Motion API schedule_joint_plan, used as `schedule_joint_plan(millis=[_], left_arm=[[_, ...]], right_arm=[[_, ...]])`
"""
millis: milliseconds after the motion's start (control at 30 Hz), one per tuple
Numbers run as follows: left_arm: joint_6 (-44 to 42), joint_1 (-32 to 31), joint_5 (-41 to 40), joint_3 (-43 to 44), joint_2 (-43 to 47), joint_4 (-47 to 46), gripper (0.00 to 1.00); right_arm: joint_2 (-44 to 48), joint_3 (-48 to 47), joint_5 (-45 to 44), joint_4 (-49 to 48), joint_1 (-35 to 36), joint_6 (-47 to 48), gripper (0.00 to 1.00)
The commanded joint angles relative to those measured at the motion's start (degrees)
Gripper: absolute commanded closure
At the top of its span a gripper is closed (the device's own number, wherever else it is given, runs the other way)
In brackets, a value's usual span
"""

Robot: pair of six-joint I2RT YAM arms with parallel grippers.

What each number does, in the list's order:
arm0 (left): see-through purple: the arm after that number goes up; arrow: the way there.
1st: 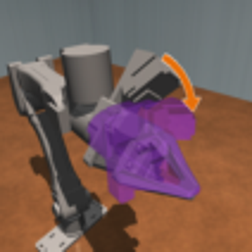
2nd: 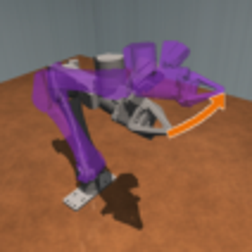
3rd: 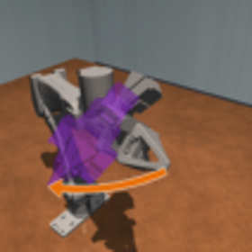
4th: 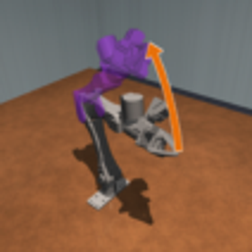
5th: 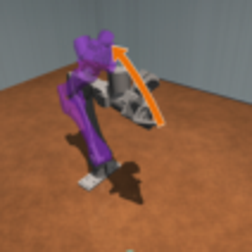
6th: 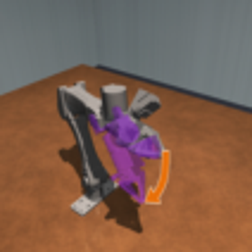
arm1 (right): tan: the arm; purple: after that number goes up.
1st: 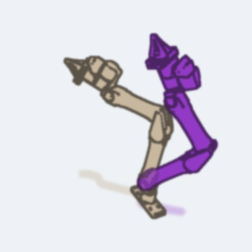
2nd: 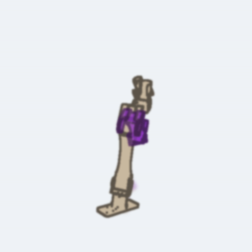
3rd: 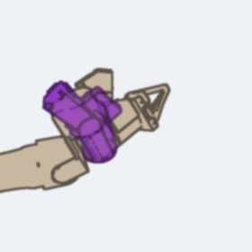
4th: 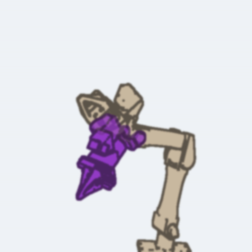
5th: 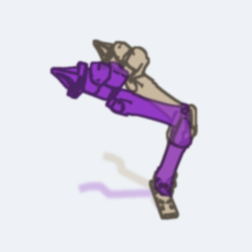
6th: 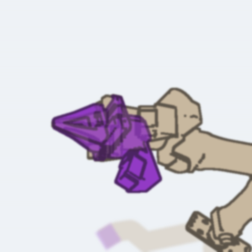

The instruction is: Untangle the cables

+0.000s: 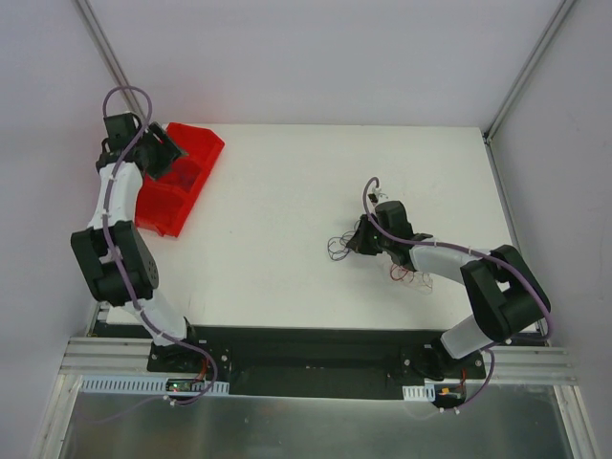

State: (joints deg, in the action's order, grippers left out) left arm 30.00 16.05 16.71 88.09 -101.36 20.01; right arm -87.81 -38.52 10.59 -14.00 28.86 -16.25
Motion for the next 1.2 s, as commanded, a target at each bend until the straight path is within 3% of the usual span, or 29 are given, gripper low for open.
schedule_joint_plan(millis=[0, 200, 433, 633, 867, 1033, 1100, 1167], left_arm=[[-0.5, -3.5, 5.9, -13.2, 12.1, -5.0, 0.38], [-1.7, -14.4, 10.9, -30.5, 25.0, -10.5, 0.35], [-2.8, -32.5, 17.7, -44.3, 29.9, -19.1, 0.29], [0.5, -45.1, 19.3, -49.6, 25.2, -30.5, 0.33], [0.9, -51.2, 17.1, -44.3, 16.5, -30.8, 0.37], [1.6, -51.8, 14.5, -40.7, 11.3, -27.7, 0.59], [1.7, -51.8, 13.5, -39.8, 10.1, -26.0, 0.78], [1.5, -51.8, 12.3, -39.6, 10.1, -24.8, 0.92]], right_arm=[[0.8, -0.2, 1.7, -2.3, -0.2, 0.3, 1.00], [2.2, 0.6, 5.6, -5.7, 0.6, 1.9, 0.99], [1.6, 0.1, 10.2, -9.4, 3.1, 3.1, 1.00], [1.7, 0.0, 14.6, -12.7, 5.8, 4.4, 1.00], [1.5, 0.0, 16.0, -13.9, 7.3, 5.1, 1.00], [2.0, 0.4, 16.6, -15.1, 7.3, 4.7, 1.00], [2.2, 0.6, 16.6, -15.4, 7.3, 4.7, 1.00], [2.6, 1.0, 16.2, -15.5, 7.3, 4.9, 0.99]])
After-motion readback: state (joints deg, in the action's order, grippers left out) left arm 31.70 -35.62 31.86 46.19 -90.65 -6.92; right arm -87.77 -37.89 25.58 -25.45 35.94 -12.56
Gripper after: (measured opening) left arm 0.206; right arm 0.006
